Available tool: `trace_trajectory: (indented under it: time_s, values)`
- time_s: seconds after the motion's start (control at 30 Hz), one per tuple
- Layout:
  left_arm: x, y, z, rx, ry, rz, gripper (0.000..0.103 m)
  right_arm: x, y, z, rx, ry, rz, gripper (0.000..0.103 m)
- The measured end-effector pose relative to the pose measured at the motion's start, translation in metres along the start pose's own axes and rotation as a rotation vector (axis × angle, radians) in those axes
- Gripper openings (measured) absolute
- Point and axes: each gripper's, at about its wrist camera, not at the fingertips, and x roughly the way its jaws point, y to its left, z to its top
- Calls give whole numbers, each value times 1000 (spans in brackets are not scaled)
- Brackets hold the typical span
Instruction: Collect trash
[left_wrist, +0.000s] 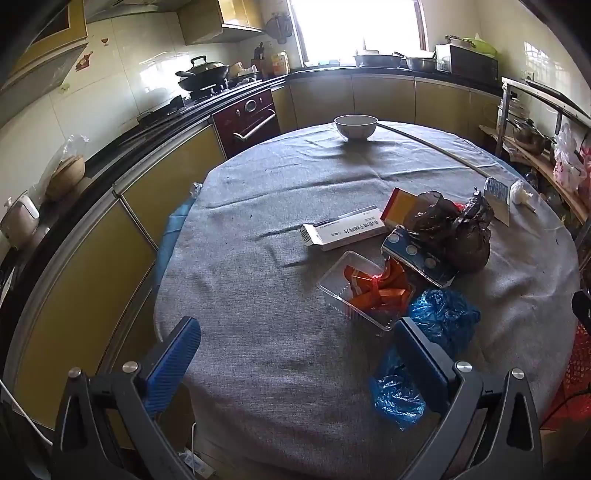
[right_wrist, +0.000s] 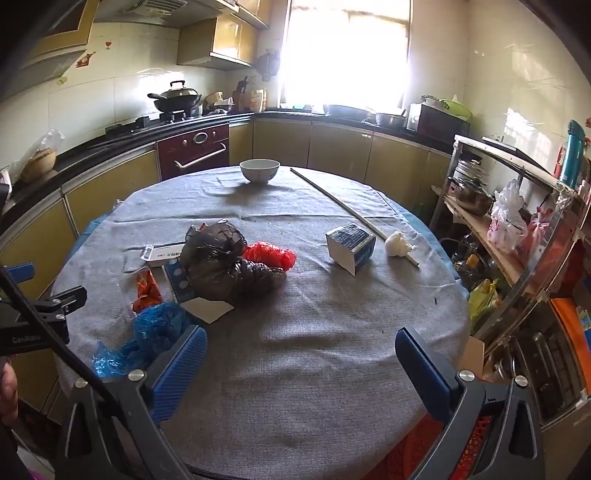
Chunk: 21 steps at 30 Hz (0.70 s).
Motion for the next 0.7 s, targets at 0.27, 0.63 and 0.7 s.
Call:
trace_trajectory:
  time_s: [0.27,0.63,0.7]
  values:
    - [3,0,-1,-9,7,-11,103,-4,0,-1,14,-6,-26,103]
    - [-4,-1,-5,-6,-9,-7,103,-12,2,-2,15,9,-34,103]
    - [-6,0,-6,-9,-12,-14,103,-15,2,-3,20,9,-36,103]
